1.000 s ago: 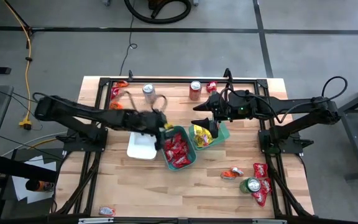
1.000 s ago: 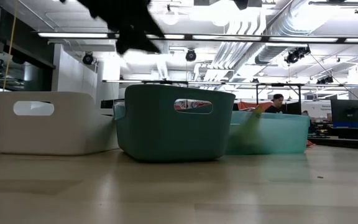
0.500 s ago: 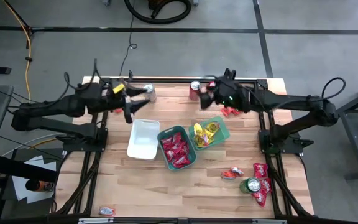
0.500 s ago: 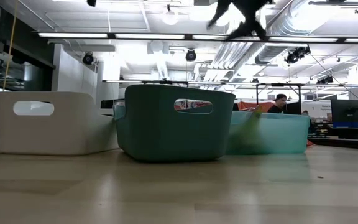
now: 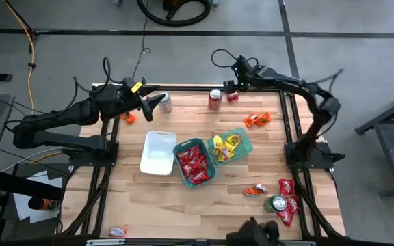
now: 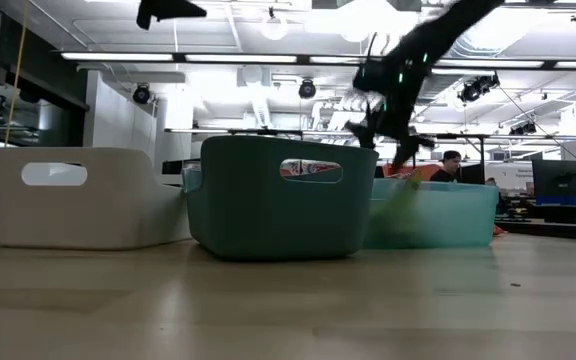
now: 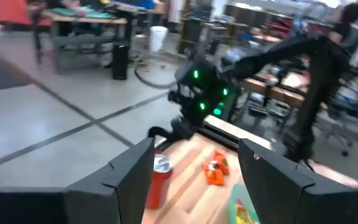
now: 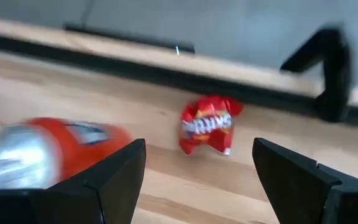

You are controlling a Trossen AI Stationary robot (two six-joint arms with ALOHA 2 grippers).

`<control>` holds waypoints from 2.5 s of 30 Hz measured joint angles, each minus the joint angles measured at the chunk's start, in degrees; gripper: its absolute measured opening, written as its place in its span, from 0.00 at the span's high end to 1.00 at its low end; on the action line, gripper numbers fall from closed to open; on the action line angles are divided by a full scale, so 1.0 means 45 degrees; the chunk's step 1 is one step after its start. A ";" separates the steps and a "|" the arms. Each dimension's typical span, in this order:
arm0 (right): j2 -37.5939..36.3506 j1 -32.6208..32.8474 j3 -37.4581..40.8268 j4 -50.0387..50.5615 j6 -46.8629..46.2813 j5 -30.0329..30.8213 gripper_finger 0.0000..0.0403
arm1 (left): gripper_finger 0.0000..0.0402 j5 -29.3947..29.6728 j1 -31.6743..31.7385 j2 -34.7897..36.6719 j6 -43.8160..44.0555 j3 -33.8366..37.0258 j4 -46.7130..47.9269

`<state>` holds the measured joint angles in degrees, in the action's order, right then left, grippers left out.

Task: Sort candy
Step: Put the red candy into the green bin

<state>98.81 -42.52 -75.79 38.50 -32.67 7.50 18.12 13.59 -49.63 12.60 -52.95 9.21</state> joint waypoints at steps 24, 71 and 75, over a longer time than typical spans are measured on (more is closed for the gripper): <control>0.3539 -0.0494 -0.0012 -0.1372 -0.2502 0.0250 0.70 | 0.45 0.0065 0.1267 0.0221 -0.1541 0.0000 0.0871; -0.5956 1.0699 0.4639 -1.0681 0.2882 -0.0668 0.97 | 0.45 -0.2791 -0.0681 0.0823 0.2821 0.2093 -0.2154; -0.5956 1.0910 0.4634 -1.1109 0.3749 -0.0681 0.97 | 0.45 -0.2891 -0.1182 0.0537 0.1969 0.2093 -0.2306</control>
<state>72.01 6.58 -54.94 -11.49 -15.80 4.43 5.10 8.27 -47.21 21.46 -43.53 -1.17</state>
